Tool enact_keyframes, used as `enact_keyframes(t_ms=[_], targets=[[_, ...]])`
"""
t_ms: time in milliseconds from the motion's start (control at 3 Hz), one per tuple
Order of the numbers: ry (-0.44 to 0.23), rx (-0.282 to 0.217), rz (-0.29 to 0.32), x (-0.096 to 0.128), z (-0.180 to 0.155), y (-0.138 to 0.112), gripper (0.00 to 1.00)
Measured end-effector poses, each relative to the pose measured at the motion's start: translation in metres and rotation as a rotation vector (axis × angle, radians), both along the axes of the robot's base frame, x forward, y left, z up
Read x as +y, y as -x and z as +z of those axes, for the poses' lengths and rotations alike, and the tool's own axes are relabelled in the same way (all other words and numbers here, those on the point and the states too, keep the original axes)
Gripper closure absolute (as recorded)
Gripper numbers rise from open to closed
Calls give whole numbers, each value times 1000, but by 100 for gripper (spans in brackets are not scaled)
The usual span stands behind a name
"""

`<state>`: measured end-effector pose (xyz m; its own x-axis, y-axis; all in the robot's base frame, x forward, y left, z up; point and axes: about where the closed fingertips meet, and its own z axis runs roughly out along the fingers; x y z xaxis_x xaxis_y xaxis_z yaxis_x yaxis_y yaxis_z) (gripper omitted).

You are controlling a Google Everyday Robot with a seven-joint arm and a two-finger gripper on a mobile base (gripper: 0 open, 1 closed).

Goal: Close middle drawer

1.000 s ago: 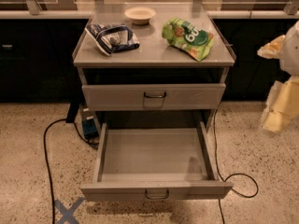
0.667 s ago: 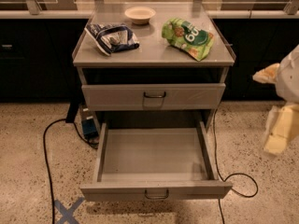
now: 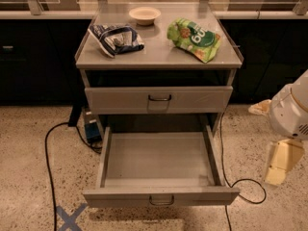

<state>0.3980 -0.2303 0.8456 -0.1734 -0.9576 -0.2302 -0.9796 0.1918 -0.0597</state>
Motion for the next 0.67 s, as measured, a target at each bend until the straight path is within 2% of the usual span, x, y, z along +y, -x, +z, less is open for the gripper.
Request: enact_keyframes(t_ms=[333, 667], targets=[[0, 0, 0, 0, 0, 0, 19], [-50, 15, 3, 5, -27, 6, 42]])
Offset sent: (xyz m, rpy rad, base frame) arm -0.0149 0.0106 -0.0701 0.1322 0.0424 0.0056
